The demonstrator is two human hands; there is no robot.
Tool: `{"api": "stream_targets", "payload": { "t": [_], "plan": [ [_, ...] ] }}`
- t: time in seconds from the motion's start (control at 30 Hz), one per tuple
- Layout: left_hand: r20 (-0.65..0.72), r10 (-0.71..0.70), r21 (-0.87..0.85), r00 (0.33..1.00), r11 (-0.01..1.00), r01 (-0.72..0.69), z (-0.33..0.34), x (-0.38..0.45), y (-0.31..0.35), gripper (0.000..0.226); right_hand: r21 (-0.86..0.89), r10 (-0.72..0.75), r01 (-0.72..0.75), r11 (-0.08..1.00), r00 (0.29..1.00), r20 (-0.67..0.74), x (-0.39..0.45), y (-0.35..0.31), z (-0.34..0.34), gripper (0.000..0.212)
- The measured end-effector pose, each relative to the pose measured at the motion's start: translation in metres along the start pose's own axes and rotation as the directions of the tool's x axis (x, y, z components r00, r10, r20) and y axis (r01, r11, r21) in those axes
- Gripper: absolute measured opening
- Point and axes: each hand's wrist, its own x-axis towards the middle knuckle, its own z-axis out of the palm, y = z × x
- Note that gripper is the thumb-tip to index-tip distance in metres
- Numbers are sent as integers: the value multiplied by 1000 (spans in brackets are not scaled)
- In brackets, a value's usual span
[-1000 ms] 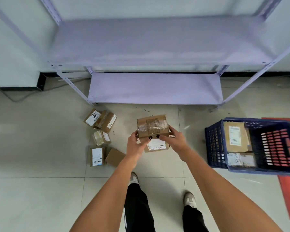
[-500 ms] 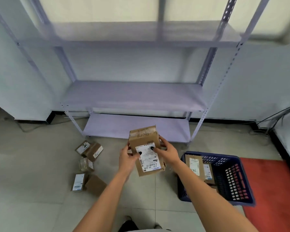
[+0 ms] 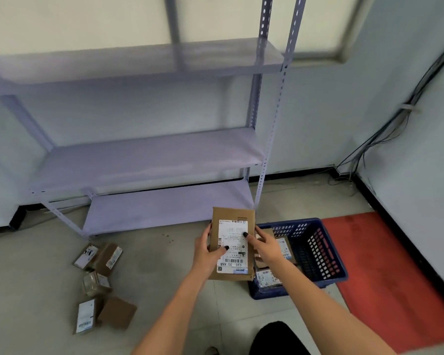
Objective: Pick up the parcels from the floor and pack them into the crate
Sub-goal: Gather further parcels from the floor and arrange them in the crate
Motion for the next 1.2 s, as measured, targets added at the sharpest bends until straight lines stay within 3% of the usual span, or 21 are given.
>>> {"api": "stream_targets", "payload": {
  "t": [0.2,0.5,0.63,0.73,0.87,1.0,1.2],
  "plan": [
    [18,-54,-32,998,998,55,65,5,11,74,-21,-31,31,999,1000,3,19,14,-59,56],
    [-46,-132,-135,990,983,125,238,38,29,73,-166,-68,75,983,997,48,95,44,-222,88],
    [-60,-206,-184,977,964,192,304,52,29,77,-200,-1,20,980,995,98,157,91,-280,106],
    [-64,-248,-146,967,960,237,336,70,25,76,-209,54,-32,977,993,101,158,88,-306,105],
    [-21,-306,-51,952,951,305,367,98,6,77,-179,135,-115,977,985,103,169,94,-327,86],
    [-51,-346,115,937,930,349,391,128,-19,73,-162,254,-241,957,965,65,205,128,-336,94],
    [-38,-482,157,875,862,482,417,181,-67,75,-191,367,-350,917,928,61,273,173,-338,91]
  ]
}}
